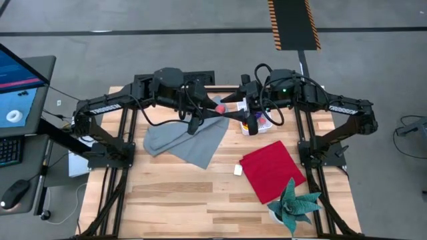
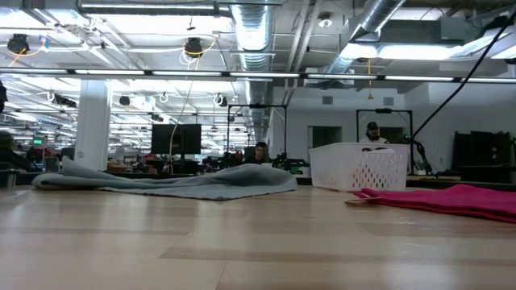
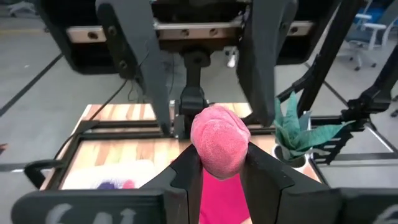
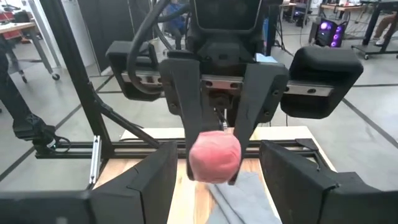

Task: Pick and placing Produce into tupperware
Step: Put the pink peach into the white bin

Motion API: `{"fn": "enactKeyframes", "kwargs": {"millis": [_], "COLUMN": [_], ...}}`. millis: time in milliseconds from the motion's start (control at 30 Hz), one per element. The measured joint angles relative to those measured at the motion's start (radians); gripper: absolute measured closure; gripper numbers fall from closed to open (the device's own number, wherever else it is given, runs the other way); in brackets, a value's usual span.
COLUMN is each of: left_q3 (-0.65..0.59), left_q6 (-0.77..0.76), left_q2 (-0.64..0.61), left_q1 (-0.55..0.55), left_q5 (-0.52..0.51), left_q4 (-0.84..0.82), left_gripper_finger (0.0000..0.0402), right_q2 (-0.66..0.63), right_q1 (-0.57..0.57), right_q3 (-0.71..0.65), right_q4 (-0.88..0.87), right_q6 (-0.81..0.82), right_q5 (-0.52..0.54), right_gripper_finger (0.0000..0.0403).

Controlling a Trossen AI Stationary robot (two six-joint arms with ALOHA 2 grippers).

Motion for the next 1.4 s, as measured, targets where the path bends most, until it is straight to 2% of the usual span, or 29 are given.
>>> {"fn": "enactKeyframes", "kwargs": {"millis": [367,467,733,833,933,1033,1167,1400], "left_q3": [0.000,0.000,0.000,0.000,0.000,0.000,0.000,0.000], "left_q6": [0.000,0.000,-0.007,-0.007,-0.008,-0.005,0.001,0.016], "left_q2": [0.000,0.000,-0.001,-0.001,-0.001,-0.001,-0.001,-0.001], "left_q1": [0.000,0.000,0.000,0.000,0.000,-0.005,-0.012,-0.013], "left_q5": [0.027,0.033,0.034,0.034,0.024,0.011,-0.004,-0.147], "left_q4": [0.024,0.022,0.008,0.012,0.014,0.014,0.007,-0.072], "left_gripper_finger": [0.0322,0.0322,0.0322,0.0322,0.0320,0.0304,0.0257,0.0173], "right_q2": [0.011,0.020,0.023,0.022,0.022,0.022,0.022,0.027], "right_q1": [-0.009,-0.009,-0.009,-0.009,-0.009,-0.010,-0.010,-0.010], "right_q3": [0.000,0.002,0.001,0.001,0.001,0.001,0.001,-0.002], "right_q4": [0.000,0.007,0.005,0.006,0.006,0.006,0.005,-0.007], "right_q6": [-0.008,-0.009,-0.018,-0.018,-0.018,-0.018,-0.018,-0.019], "right_q5": [-0.011,-0.013,-0.023,-0.023,-0.023,-0.022,-0.018,-0.011], "right_gripper_finger": [0.0166,0.0193,0.0307,0.0320,0.0316,0.0311,0.0312,0.0312]}}
